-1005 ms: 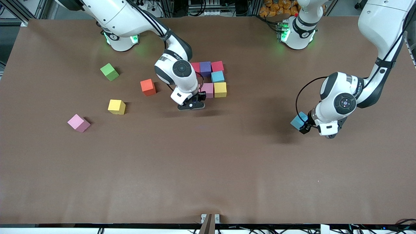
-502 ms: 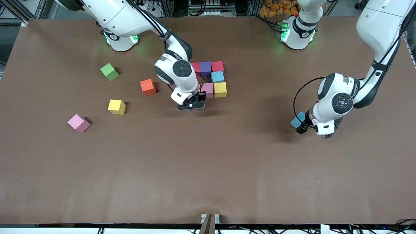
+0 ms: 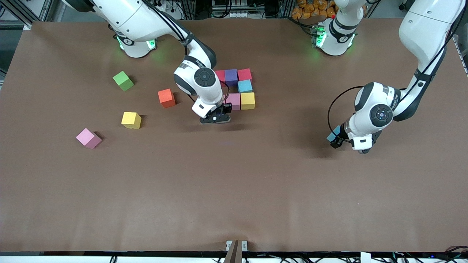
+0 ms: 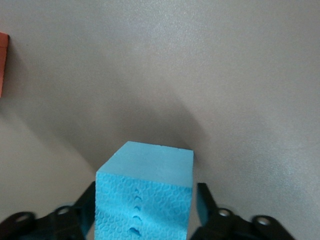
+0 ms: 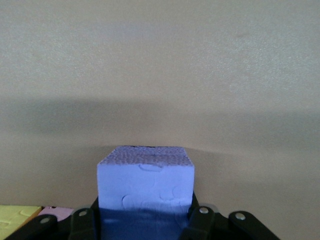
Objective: Form number 2 with 11 blocks
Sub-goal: 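Grasp the cyan cube with the left gripper and lift it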
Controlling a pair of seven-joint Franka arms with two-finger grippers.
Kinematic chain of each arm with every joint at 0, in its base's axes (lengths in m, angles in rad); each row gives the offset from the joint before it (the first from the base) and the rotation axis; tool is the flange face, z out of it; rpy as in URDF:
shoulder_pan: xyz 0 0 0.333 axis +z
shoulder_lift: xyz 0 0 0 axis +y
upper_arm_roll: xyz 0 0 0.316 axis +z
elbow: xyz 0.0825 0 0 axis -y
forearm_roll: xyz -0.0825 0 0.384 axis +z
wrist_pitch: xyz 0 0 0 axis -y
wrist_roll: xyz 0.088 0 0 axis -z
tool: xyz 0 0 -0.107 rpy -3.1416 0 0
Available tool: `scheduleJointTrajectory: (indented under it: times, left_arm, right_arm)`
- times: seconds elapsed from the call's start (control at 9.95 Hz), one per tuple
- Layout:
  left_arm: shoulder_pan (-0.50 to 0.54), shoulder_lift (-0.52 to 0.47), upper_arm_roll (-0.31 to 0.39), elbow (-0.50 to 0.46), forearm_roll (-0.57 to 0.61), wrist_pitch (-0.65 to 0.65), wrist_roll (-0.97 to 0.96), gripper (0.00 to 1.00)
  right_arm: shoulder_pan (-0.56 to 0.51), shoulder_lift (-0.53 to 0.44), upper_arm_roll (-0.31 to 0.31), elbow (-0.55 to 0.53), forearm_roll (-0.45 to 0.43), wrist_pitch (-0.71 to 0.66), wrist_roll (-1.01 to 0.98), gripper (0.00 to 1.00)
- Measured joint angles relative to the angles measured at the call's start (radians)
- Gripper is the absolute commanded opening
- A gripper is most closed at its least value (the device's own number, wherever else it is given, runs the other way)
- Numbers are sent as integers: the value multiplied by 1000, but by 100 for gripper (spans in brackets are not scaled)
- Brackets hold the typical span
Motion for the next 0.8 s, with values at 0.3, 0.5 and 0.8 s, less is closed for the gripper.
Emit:
scheduleJointTrajectory:
  times: [0.3,0.5,0.8]
  left_arm:
    - [-1,-2,-7,14,0,6,-4,0]
    - [-1,-4,-49,51,-1,-10,-44,0]
    - [-18,-5,-135,148,-1,-82,-56,0]
  right_arm:
    - [0,0,0,0,0,0,0,72]
    - [0,0,0,4,0,0,1,75]
    - [-6,-2,-2,19,0,0,4,80]
